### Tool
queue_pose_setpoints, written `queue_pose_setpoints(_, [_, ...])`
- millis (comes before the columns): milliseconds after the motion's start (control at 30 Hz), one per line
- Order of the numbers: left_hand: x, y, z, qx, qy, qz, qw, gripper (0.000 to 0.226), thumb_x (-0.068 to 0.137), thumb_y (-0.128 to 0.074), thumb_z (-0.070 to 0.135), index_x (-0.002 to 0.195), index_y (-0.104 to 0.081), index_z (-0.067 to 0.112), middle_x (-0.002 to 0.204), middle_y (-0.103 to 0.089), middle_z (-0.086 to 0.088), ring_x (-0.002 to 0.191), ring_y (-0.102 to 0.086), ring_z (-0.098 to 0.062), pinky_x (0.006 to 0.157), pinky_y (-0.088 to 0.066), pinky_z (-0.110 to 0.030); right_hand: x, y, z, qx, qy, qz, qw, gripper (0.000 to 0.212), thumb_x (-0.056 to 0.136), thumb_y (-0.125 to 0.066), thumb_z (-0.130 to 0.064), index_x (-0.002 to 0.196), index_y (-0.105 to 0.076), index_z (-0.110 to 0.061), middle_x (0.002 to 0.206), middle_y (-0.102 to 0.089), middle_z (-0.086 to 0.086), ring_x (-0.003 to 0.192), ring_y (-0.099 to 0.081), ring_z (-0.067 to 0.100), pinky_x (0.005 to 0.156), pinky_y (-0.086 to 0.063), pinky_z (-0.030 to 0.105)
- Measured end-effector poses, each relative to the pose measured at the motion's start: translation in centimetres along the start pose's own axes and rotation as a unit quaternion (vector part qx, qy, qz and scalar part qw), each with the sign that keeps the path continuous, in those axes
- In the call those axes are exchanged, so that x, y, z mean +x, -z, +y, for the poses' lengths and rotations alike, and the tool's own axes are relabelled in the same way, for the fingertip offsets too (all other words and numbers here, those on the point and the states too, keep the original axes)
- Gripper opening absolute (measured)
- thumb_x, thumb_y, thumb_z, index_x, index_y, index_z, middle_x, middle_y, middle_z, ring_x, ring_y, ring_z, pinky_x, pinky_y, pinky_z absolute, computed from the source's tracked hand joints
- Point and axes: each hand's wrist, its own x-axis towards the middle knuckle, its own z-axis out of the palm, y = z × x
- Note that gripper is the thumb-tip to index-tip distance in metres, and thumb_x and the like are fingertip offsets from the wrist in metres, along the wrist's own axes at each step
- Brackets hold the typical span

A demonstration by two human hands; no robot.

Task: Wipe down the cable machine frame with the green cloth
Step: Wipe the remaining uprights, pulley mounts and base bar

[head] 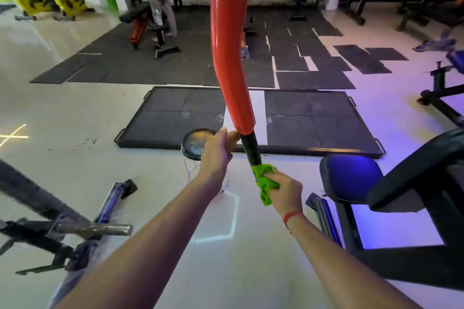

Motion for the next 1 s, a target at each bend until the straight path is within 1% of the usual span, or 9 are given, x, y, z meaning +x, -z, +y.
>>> queue_pose_setpoints(67, [0.2, -0.1, -0.5, 0.005, 0.001, -0.017, 1.0, 0.04, 0.104, -0.043, 0.034, 0.081, -0.073, 0.022, 0.088, -0.077, 0.01, 0.113, -0.067, -0.024, 0.106, -0.046, -0.041, -0.1, 0.1, 0.2, 0.036, -0.03, 0.028, 0.999, 0.032, 0.09, -0.057, 0.005, 0.099, -0.079, -0.016, 0.1, -0.072, 0.016, 0.064, -0.064, 0.029, 0.056, -0.052, 0.048])
queue_pose_setpoints(100, [0.2, -0.3, -0.7, 0.009, -0.001, -0.024, 1.0, 0.039, 0.104, -0.041, 0.035, 0.085, -0.071, 0.022, 0.091, -0.077, 0.01, 0.109, -0.068, -0.019, 0.102, -0.046, -0.037, 0.0, 0.2, -0.6, 0.052, -0.01, 0.084, 0.995, 0.039, 0.085, -0.058, 0.003, 0.106, -0.08, -0.022, 0.113, -0.074, 0.013, 0.085, -0.073, 0.028, 0.074, -0.058, 0.046])
queue_pose_setpoints(167, [0.3, -0.6, -1.0, 0.012, -0.004, -0.035, 0.999, 0.04, 0.104, -0.039, 0.035, 0.084, -0.071, 0.022, 0.091, -0.077, 0.01, 0.096, -0.066, -0.013, 0.09, -0.044, -0.032, 0.7, 0.6, -3.1, 0.034, 0.108, 0.18, 0.977, 0.042, 0.08, -0.061, -0.001, 0.115, -0.077, -0.02, 0.133, -0.066, 0.009, 0.115, -0.066, 0.019, 0.097, -0.053, 0.026])
queue_pose_setpoints(300, [0.5, -0.6, -0.9, -0.009, -0.005, -0.062, 0.998, 0.057, 0.105, -0.037, 0.034, 0.065, -0.078, 0.027, 0.075, -0.07, 0.003, 0.085, -0.055, -0.019, 0.087, -0.041, -0.036, 1.2, -0.6, -6.6, -0.048, 0.288, 0.158, 0.943, 0.039, 0.092, -0.064, -0.003, 0.124, -0.073, -0.023, 0.141, -0.056, 0.007, 0.111, -0.056, 0.025, 0.094, -0.05, 0.028])
queue_pose_setpoints(500, [1.1, -0.5, 0.0, -0.003, 0.009, -0.059, 0.998, 0.065, 0.107, -0.033, 0.034, 0.063, -0.081, 0.029, 0.08, -0.078, 0.01, 0.101, -0.066, -0.02, 0.112, -0.039, -0.038, 0.5, -1.1, -3.6, -0.017, 0.089, 0.049, 0.995, 0.052, 0.085, -0.07, -0.001, 0.107, -0.063, -0.048, 0.129, -0.055, 0.008, 0.108, -0.064, 0.025, 0.088, -0.056, 0.036])
queue_pose_setpoints(600, [1.2, -0.5, -0.2, -0.006, 0.027, -0.056, 0.998, 0.053, 0.106, -0.035, 0.036, 0.078, -0.077, 0.019, 0.088, -0.079, 0.008, 0.103, -0.068, -0.018, 0.109, -0.04, -0.037, 0.8, 0.0, -4.9, 0.035, 0.085, 0.162, 0.982, 0.059, 0.08, -0.077, 0.006, 0.104, -0.07, -0.047, 0.121, -0.058, 0.009, 0.092, -0.069, 0.003, 0.076, -0.059, 0.028])
queue_pose_setpoints(700, [1.2, -1.0, -1.1, -0.003, 0.029, -0.066, 0.997, 0.049, 0.106, -0.032, 0.039, 0.09, -0.075, 0.021, 0.093, -0.078, 0.012, 0.099, -0.068, -0.012, 0.096, -0.039, -0.034, 1.4, 0.7, -5.5, 0.032, 0.11, 0.219, 0.969, 0.051, 0.077, -0.077, 0.006, 0.118, -0.074, -0.023, 0.135, -0.056, 0.01, 0.106, -0.057, -0.01, 0.091, -0.05, 0.018])
queue_pose_setpoints(833, [1.0, -1.4, -2.0, -0.015, 0.041, -0.069, 0.997, 0.048, 0.105, -0.031, 0.041, 0.096, -0.076, 0.025, 0.101, -0.077, 0.013, 0.101, -0.069, -0.009, 0.095, -0.039, -0.034, 1.6, -0.7, -1.1, -0.052, 0.096, 0.093, 0.99, 0.069, 0.073, -0.065, 0.02, 0.128, -0.07, -0.021, 0.148, -0.054, 0.006, 0.115, -0.063, 0.02, 0.098, -0.041, 0.01])
queue_pose_setpoints(1000, [1.3, -1.2, -2.9, -0.035, 0.07, -0.048, 0.996, 0.043, 0.105, -0.036, 0.037, 0.107, -0.075, 0.02, 0.109, -0.077, 0.006, 0.112, -0.069, -0.015, 0.096, -0.045, -0.035, 0.1, 0.5, 2.4, 0.093, -0.16, -0.003, 0.983, 0.03, 0.093, -0.064, 0.004, 0.104, -0.079, -0.019, 0.107, -0.074, 0.016, 0.072, -0.067, 0.006, 0.067, -0.053, 0.012])
